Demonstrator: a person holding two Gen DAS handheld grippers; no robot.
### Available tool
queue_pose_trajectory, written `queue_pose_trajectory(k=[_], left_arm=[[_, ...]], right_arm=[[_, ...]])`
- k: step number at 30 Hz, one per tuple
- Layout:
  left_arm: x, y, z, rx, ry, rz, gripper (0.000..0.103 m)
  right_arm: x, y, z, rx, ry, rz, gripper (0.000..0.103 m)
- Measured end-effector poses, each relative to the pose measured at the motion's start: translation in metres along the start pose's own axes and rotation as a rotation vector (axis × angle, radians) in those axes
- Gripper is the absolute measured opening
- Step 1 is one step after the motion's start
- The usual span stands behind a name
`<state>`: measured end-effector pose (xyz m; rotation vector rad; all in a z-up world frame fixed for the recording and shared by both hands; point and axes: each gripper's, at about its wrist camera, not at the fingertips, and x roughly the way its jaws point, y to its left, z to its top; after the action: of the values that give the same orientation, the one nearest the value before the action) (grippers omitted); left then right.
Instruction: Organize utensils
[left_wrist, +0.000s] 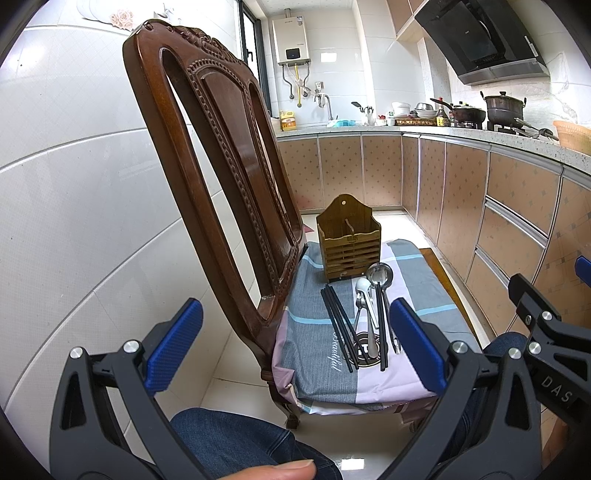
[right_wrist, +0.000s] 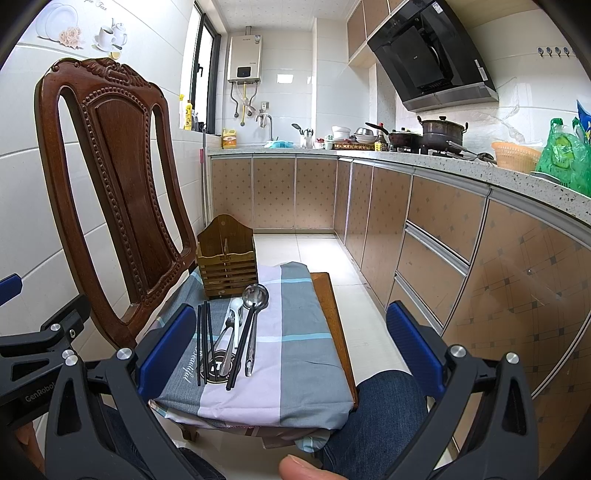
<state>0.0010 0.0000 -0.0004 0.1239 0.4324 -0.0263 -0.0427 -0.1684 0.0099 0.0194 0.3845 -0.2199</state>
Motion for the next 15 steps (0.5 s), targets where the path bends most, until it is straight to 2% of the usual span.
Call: queue_pose_trajectory(k=[15], left_arm=[[0.004, 0.002, -0.002, -0.002, 0.009, -0.002, 0.099]], right_arm=[[0.008, 0.003, -0.005, -0.006, 0.012, 0.000, 0.100]])
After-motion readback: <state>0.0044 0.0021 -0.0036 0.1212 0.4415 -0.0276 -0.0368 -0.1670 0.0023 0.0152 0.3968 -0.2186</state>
